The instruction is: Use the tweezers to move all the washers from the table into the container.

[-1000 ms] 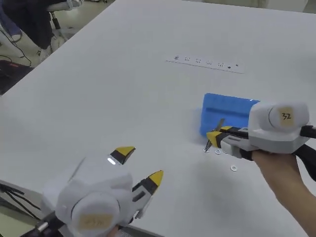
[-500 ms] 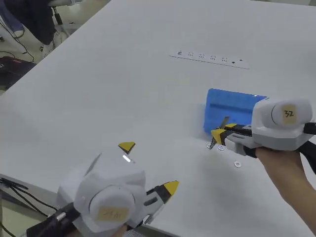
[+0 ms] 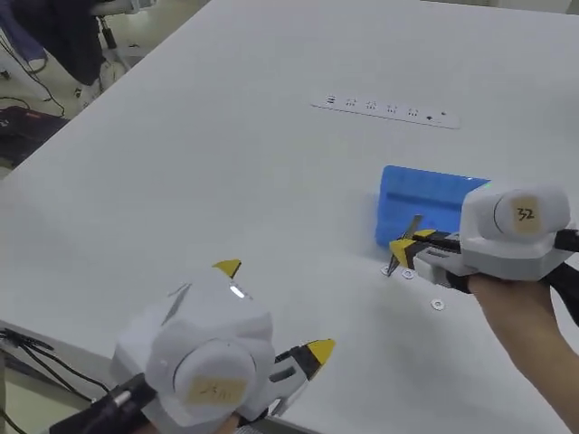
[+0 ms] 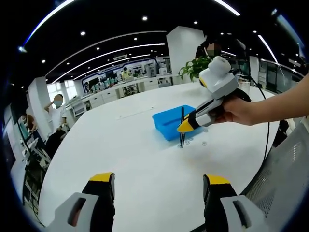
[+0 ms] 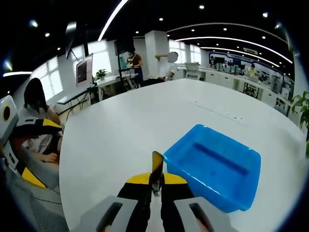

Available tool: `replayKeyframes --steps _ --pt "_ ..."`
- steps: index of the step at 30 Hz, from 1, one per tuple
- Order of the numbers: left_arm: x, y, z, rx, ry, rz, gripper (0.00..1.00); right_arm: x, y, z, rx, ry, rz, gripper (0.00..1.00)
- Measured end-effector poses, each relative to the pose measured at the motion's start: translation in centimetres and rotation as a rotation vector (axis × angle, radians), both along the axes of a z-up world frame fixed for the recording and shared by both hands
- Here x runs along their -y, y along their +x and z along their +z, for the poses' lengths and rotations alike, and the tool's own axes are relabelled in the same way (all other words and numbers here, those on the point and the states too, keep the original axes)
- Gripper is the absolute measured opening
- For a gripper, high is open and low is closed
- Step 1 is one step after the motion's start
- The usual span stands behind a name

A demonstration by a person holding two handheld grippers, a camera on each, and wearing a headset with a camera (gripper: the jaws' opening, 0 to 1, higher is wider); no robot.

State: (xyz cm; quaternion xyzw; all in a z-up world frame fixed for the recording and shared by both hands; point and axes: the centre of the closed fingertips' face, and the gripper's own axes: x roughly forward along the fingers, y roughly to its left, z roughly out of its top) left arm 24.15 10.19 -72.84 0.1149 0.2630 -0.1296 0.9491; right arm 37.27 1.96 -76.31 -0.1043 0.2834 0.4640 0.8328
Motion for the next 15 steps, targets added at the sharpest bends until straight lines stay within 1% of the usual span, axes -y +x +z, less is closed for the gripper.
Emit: replayKeyframes --steps 2,5,10,12,13,15 --pt "0.0 0.0 0.0 -0.001 0.003 0.000 0.76 0.0 -0.1 0.5 0.002 0.008 0.002 0.02" --pt "0.0 0.0 0.0 0.002 0.008 -0.002 0.76 -0.1 -0.1 1.7 0.026 0.021 0.007 0.02" --pt "0.0 0.0 0.0 0.004 0.013 -0.005 0.76 -0.1 0.5 4.5 0.074 0.062 0.010 0.02" --pt "0.1 -0.1 -0.2 -0.004 0.013 -0.013 0.76 -0.1 0.9 5.7 0.099 0.074 0.010 0.02" --pt "0.3 -0.1 -0.3 -0.013 0.009 -0.018 0.76 -0.2 1.0 6.0 0.103 0.078 0.010 0.02" --pt "0.4 -0.1 -0.4 -0.021 0.010 -0.022 0.77 -0.2 1.6 6.7 0.111 0.087 -0.001 0.02"
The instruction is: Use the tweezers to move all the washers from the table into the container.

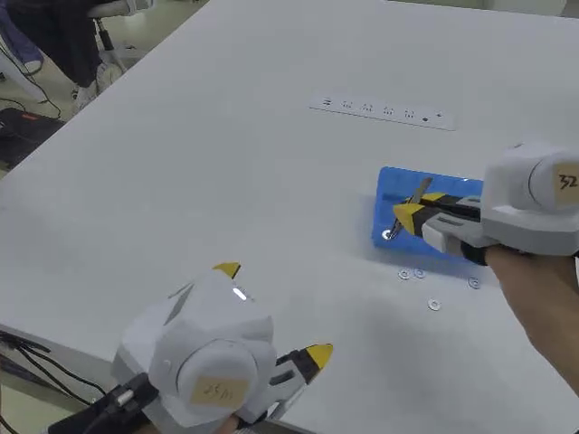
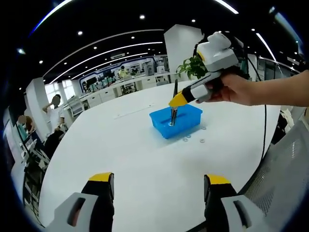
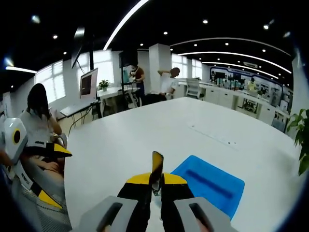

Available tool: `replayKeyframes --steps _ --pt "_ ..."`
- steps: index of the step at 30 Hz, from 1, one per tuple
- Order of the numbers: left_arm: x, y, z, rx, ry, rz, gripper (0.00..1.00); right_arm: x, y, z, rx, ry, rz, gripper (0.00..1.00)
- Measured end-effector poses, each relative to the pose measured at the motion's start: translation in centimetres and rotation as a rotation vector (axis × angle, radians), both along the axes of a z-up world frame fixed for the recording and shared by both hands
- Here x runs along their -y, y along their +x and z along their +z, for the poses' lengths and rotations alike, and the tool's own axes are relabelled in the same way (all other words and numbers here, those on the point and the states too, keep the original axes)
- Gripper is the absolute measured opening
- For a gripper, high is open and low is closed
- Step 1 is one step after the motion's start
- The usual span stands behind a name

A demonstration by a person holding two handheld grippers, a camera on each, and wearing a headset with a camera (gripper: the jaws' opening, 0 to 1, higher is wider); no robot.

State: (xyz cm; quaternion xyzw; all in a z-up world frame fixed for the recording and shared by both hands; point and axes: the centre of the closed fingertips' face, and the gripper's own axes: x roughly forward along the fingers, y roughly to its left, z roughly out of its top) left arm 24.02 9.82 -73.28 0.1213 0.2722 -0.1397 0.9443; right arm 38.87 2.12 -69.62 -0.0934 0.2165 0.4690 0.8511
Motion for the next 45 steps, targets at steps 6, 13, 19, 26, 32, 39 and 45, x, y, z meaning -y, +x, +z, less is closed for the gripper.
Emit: replayKeyframes --steps 6,13,19,26,32,39,45 --pt "-0.1 0.0 0.0 0.001 0.010 0.001 0.76 -0.1 1.8 1.1 0.026 0.028 -0.036 0.02" --pt "-0.1 -0.1 -0.2 -0.006 0.024 -0.002 0.75 -0.2 4.0 -1.3 0.014 -0.013 -0.075 0.02" --pt "0.2 0.0 0.1 -0.018 -0.010 -0.014 0.72 -0.1 4.8 -3.1 0.020 -0.053 -0.095 0.02" --pt "1.2 3.4 3.1 0.023 -0.059 -0.069 0.60 -0.2 4.5 -5.0 0.000 -0.059 -0.101 0.03" --pt "3.7 8.2 6.2 0.059 -0.243 -0.112 0.35 -0.1 4.5 -5.9 -0.028 -0.055 -0.111 0.03" --pt "6.3 14.9 7.4 0.122 -0.215 -0.191 0.18 -0.7 4.6 -6.0 -0.028 -0.035 -0.114 0.03" --pt "8.4 18.1 4.1 0.053 -0.171 -0.281 0.17 -1.0 4.8 -6.7 -0.011 -0.056 -0.097 0.03"
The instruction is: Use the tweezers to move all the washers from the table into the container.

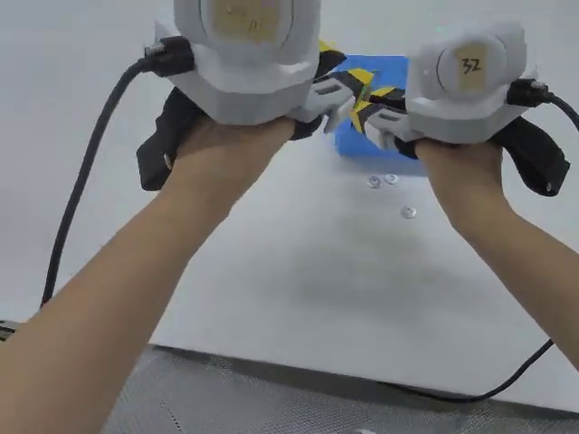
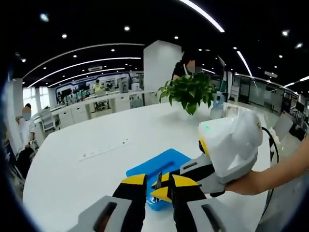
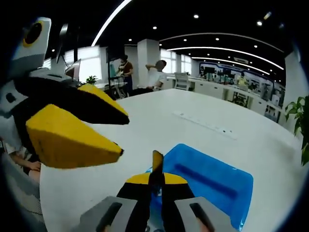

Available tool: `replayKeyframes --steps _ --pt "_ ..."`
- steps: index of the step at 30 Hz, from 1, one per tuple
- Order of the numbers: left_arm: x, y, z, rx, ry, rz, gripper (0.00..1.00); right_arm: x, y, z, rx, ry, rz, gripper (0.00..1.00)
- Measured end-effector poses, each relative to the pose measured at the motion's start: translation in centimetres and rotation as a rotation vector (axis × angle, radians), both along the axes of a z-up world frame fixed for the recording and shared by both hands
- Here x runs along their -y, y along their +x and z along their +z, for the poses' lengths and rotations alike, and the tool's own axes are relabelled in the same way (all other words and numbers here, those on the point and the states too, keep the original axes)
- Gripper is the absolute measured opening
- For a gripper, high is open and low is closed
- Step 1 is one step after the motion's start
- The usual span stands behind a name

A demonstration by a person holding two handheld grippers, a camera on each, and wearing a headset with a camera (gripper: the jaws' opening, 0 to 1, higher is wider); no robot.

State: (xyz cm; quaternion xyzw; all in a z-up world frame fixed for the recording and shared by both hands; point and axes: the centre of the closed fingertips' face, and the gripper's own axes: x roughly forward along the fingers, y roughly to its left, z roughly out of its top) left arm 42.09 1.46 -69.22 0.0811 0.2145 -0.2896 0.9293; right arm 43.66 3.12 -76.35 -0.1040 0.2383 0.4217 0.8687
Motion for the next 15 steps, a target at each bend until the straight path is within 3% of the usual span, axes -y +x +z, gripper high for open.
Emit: replayKeyframes --steps 3,7,9,10,11,13,15 --pt "0.7 0.6 -1.1 -0.021 0.036 -0.048 0.16 -0.1 0.2 -0.2 -0.012 0.006 0.001 0.03" --pt "0.9 2.0 -1.8 -0.005 0.069 -0.084 0.14 -0.2 -0.1 -0.2 0.006 -0.012 0.024 0.04" --pt "1.3 2.0 -1.8 -0.004 0.080 -0.116 0.08 -0.2 0.0 -0.3 0.024 -0.020 0.031 0.04" --pt "1.7 1.8 -2.0 -0.009 0.094 -0.167 0.05 -0.2 0.1 -0.3 0.033 -0.027 0.036 0.04" --pt "1.8 1.5 -2.3 -0.025 0.100 -0.193 0.00 -0.1 0.0 -0.2 0.033 -0.027 0.036 0.04" --pt "2.2 1.0 -2.1 -0.024 0.089 -0.228 0.00 0.1 0.1 0.0 0.036 -0.031 0.036 0.04" --pt "1.9 1.0 -1.6 -0.018 0.083 -0.218 0.00 0.2 0.0 0.3 0.048 -0.023 0.040 0.04"
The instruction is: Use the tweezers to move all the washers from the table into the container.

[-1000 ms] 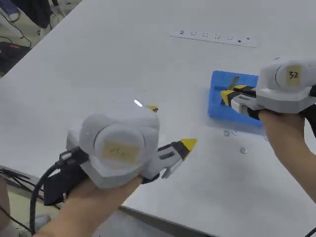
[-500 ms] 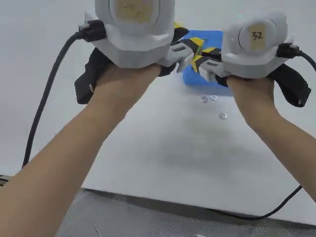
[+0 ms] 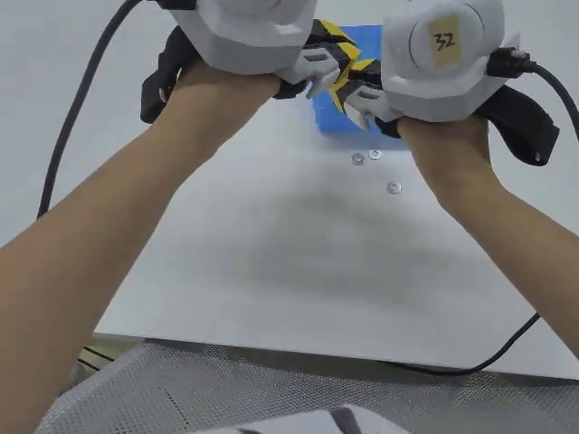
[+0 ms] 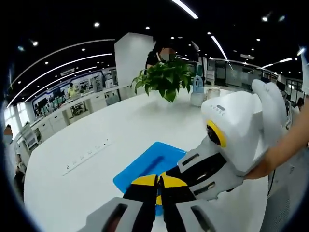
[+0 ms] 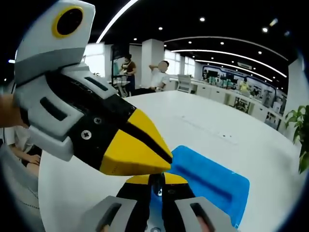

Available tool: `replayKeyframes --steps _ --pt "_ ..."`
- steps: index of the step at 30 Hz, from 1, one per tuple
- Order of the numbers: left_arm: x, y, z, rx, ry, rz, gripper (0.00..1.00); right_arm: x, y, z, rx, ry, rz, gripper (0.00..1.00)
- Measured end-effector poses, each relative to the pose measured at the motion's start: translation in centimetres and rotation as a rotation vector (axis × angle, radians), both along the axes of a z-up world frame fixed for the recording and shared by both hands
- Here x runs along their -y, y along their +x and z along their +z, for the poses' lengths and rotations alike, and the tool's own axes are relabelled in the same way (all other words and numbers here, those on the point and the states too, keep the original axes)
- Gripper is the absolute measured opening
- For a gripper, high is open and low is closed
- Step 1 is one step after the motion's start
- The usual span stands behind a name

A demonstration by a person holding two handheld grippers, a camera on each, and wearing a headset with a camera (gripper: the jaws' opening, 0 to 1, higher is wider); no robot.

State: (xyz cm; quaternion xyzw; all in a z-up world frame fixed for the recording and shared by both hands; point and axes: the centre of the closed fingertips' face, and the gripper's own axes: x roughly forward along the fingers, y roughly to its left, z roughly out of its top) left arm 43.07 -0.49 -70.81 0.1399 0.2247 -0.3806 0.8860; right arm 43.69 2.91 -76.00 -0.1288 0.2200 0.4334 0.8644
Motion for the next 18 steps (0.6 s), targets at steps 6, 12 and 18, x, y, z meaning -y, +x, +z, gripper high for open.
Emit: replayKeyframes --steps 6,12,18 --pt "-0.1 -1.1 3.1 0.029 -0.059 -0.018 0.00 0.0 -1.1 3.2 0.084 0.033 0.034 0.04" --pt "0.6 -3.1 5.0 0.081 -0.037 -0.109 0.00 0.8 -2.8 5.6 0.083 0.094 0.054 0.08" --pt "1.4 -4.9 5.5 0.082 -0.046 -0.169 0.00 1.3 -4.6 4.7 0.034 0.098 0.100 0.11"
